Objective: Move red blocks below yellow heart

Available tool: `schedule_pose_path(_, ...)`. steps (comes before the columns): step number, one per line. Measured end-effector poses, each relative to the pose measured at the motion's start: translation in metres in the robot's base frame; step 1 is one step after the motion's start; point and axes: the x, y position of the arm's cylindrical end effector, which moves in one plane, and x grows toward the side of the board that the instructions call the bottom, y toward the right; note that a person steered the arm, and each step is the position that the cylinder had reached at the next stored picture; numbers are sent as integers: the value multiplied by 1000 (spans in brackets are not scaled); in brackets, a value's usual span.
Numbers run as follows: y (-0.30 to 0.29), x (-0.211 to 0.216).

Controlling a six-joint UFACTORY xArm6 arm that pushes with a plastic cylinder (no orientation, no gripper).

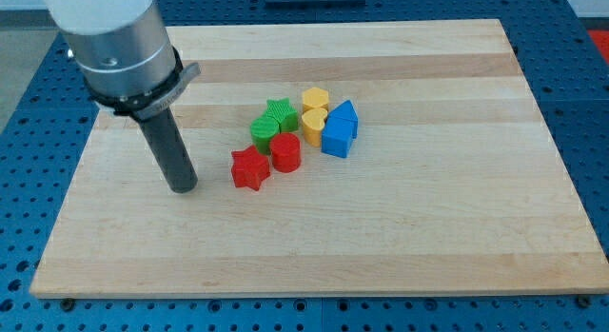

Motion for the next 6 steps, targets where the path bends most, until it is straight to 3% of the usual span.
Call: schedule_pose_path(6, 94, -43)
